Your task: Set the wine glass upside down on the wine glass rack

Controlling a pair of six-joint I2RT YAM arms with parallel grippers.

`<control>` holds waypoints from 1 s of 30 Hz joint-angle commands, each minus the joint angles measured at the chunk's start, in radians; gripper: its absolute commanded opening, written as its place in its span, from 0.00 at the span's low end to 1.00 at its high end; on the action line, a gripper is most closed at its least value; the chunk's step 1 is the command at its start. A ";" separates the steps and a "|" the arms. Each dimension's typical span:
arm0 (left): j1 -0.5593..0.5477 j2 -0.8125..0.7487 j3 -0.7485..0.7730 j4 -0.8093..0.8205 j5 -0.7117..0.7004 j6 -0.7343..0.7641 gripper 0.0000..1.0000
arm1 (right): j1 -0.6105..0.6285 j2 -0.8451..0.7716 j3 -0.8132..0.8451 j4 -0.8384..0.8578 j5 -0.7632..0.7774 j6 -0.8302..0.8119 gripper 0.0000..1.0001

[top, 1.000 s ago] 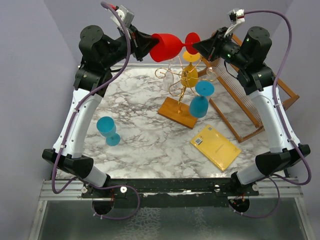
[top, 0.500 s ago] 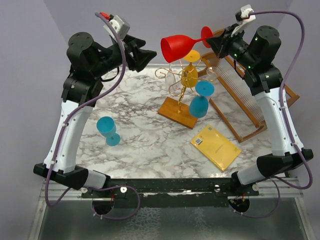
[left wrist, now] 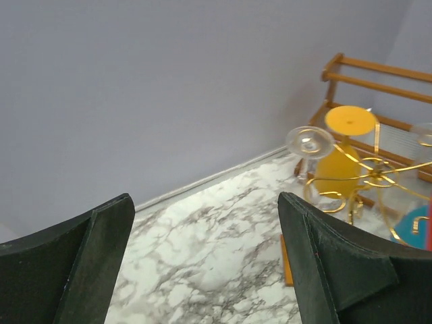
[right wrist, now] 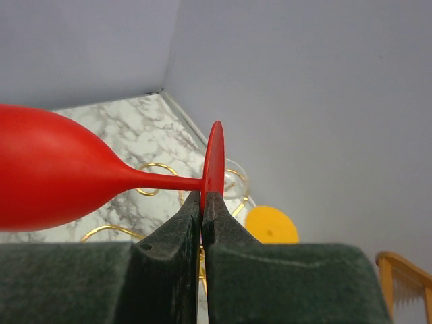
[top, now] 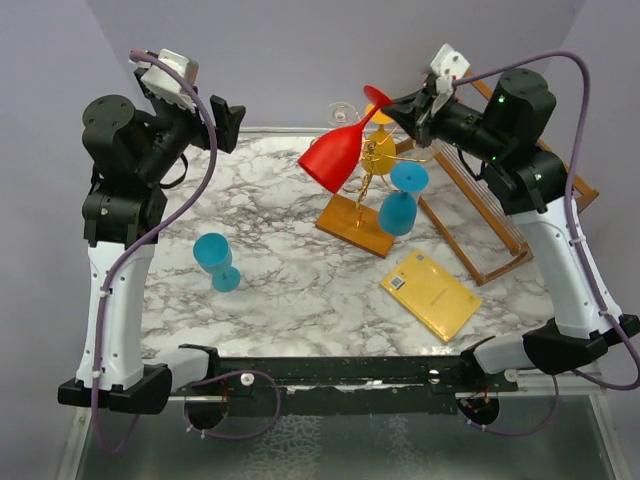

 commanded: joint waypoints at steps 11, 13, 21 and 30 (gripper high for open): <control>0.213 0.075 -0.013 0.046 -0.047 -0.118 0.92 | 0.419 0.054 -0.048 -0.064 0.468 -0.379 0.01; 0.228 0.087 -0.006 0.050 -0.042 -0.125 0.92 | 0.450 0.059 -0.078 -0.034 0.560 -0.417 0.01; 0.240 0.109 0.011 0.059 -0.026 -0.124 0.92 | 0.505 0.107 -0.144 0.037 0.761 -0.488 0.01; 0.241 0.098 -0.012 0.069 0.017 -0.140 0.92 | 0.508 0.122 -0.184 0.075 0.885 -0.596 0.01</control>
